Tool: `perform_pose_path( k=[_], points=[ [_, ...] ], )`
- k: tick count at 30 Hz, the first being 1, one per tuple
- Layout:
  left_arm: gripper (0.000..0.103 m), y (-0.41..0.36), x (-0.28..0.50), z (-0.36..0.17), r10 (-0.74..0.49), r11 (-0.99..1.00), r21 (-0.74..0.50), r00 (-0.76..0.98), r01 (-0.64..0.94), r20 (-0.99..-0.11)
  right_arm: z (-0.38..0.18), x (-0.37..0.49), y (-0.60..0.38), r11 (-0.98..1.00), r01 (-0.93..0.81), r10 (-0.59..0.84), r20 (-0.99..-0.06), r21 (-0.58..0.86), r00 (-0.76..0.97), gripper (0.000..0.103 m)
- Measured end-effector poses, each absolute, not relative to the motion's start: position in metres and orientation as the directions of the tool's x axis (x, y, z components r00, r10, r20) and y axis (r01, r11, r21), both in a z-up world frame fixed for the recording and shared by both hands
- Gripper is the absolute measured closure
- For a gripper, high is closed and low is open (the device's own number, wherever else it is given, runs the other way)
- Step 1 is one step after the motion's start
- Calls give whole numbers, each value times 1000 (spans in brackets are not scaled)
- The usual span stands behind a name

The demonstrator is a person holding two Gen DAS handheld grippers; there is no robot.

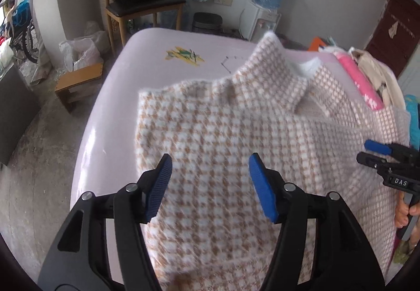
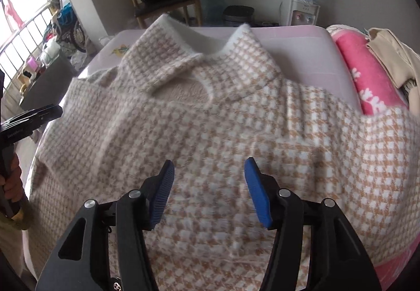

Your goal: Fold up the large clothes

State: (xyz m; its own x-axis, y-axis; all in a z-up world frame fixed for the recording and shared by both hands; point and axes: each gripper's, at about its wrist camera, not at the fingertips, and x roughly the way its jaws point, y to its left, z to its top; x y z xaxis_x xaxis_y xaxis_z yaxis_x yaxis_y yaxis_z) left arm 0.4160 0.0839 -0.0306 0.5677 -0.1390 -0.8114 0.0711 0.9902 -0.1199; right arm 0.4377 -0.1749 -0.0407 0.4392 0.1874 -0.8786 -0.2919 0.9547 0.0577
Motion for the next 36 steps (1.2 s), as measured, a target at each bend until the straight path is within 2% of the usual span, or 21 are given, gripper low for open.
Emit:
perform_pose_path(
  k=[2,4,7,10,13,14,17,21,24,27,33,36],
  points=[
    [39,75,414,-52,-78,996,-43,522,78,-849,-51,436,-169,955,-295,158,-877,20,454,37],
    [39,69,405,-53,-43,993,24,558,113,-828,-46,436,-169,962,-271,145,-890,24,433,37],
    [39,73,398,-38,-74,994,-13,563,112,-823,-24,420,-169,960,-273,181,-874,58,451,37],
    [30,68,384,-27,-90,991,-14,587,134,-804,-23,402,-163,950,-307,196,-858,47,474,32],
    [28,53,378,-45,-77,990,2,540,144,-838,-52,400,-162,952,-304,157,-890,22,428,29],
    [26,49,377,-55,-58,991,15,518,135,-853,-51,397,-163,954,-300,165,-874,24,456,27],
    [24,43,368,-60,-21,993,49,562,108,-827,-40,390,-163,962,-271,136,-882,9,452,27],
    [24,43,360,-47,-78,994,-20,570,108,-818,-22,375,-172,966,-255,103,-848,-39,520,27],
    [24,30,359,-45,-84,992,-15,570,124,-817,-36,380,-184,977,-207,54,-869,-57,493,27],
    [20,14,365,-55,-55,993,13,537,121,-842,-49,385,-192,982,-189,66,-882,-26,466,27],
    [12,13,365,-63,-22,996,31,547,87,-837,-21,360,-203,987,-157,48,-857,-39,513,27],
    [9,15,364,-64,-19,997,28,553,76,-833,-24,346,-215,992,-126,40,-865,-27,500,20]
  ],
)
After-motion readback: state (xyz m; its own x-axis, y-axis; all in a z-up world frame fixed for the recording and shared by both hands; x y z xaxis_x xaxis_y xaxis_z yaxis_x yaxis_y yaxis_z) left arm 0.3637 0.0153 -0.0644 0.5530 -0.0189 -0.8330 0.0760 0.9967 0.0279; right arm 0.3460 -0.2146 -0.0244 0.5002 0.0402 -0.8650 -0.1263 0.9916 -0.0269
